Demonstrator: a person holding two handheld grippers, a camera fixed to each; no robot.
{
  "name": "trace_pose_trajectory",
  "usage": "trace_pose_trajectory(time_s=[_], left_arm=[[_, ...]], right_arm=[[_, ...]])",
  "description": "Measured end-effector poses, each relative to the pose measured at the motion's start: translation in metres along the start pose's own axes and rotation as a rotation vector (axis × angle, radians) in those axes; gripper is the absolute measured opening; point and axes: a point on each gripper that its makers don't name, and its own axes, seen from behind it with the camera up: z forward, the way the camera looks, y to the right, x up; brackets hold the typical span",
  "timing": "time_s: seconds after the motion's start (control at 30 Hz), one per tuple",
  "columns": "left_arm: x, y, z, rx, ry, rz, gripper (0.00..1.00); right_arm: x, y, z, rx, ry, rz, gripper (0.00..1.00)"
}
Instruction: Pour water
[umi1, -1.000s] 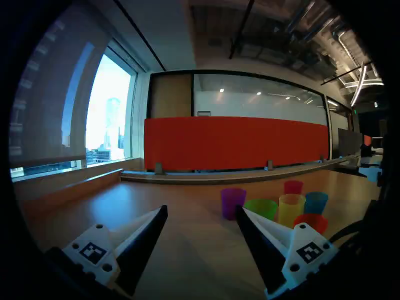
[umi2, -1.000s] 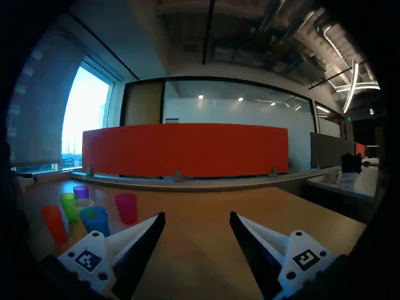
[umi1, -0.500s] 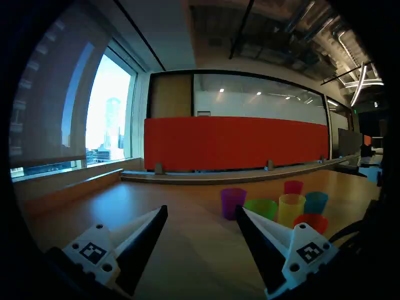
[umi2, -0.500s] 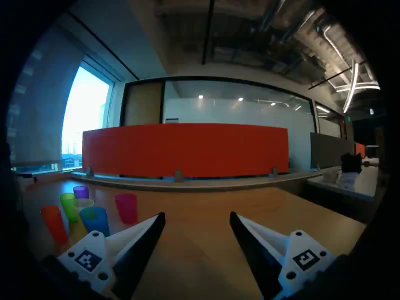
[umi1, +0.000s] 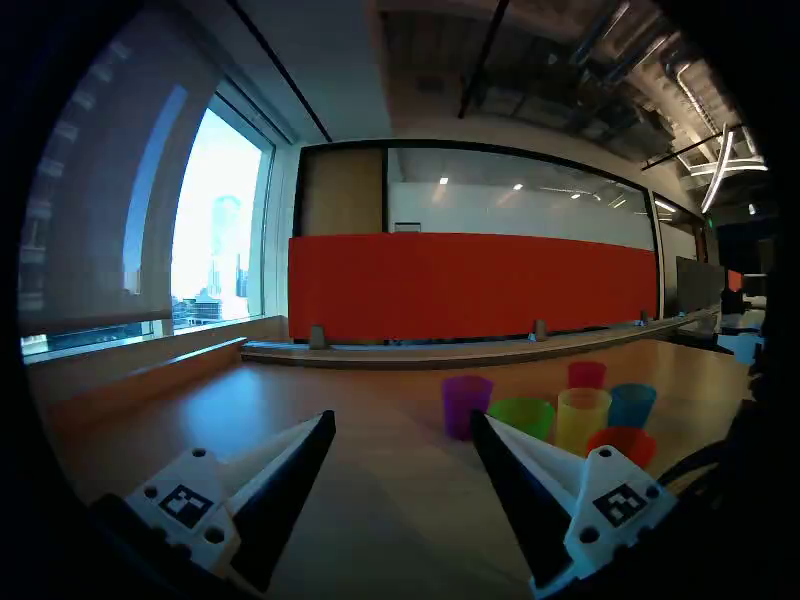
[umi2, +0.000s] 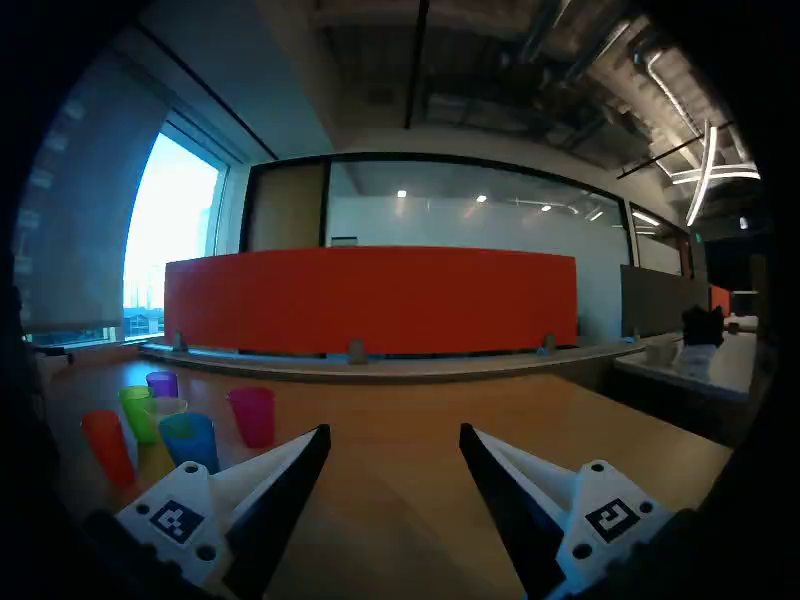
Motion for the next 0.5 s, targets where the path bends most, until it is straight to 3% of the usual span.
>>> trace_pose_trajectory(time_s=[0.5], left_arm=[[-0.0004,0.0011,0.0006,-0.005,0.001,0.000,1.00]], right_arm=[[-0.0004,-0.0008,0.0002,0.001,0.000,0.000,1.00]])
